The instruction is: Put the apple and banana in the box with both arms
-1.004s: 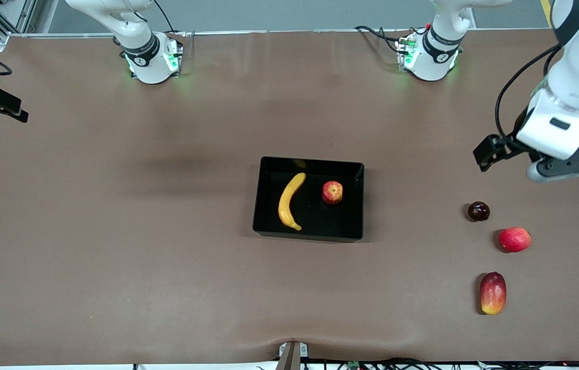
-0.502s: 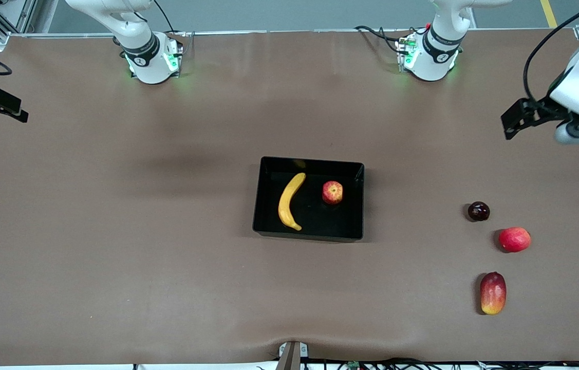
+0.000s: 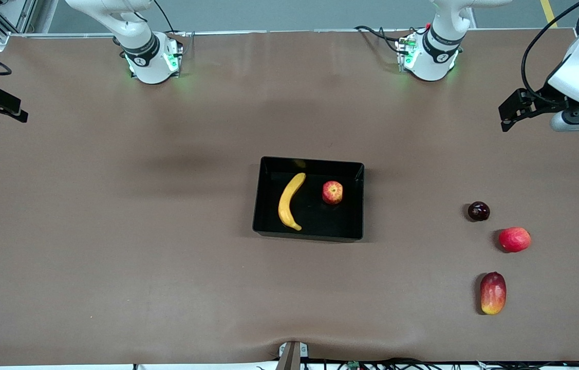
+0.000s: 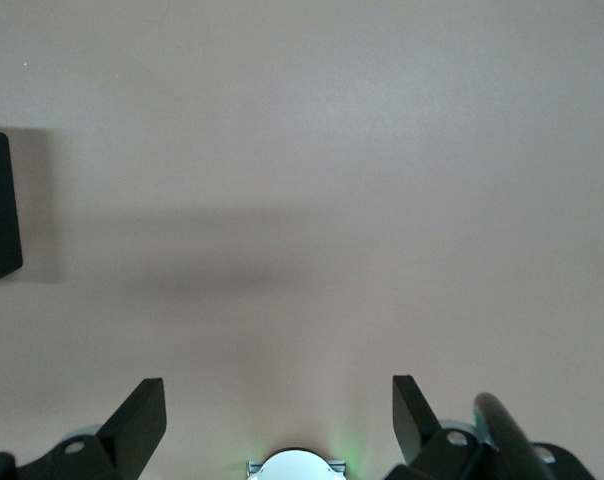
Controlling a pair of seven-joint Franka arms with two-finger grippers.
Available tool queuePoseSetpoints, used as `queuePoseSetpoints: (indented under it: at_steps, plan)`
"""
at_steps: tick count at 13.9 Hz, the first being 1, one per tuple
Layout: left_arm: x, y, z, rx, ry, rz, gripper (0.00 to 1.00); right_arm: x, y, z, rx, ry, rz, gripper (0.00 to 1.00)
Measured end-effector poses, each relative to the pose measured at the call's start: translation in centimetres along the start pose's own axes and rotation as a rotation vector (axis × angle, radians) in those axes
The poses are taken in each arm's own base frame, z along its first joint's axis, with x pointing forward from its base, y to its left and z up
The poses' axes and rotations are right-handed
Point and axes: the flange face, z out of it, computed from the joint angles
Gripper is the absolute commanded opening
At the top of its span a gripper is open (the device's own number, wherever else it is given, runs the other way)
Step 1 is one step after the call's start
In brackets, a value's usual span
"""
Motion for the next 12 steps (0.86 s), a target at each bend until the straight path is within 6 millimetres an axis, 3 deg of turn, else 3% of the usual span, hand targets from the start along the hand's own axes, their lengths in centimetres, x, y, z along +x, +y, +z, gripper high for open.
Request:
queuePoseSetpoints:
  at_steps: [12]
  plan:
    - [-0.01, -0.56, 0.21, -0.012, -0.011, -0.013, 1.00, -0.02, 0.00, -0.02, 0.000, 0.000, 0.000, 1.00]
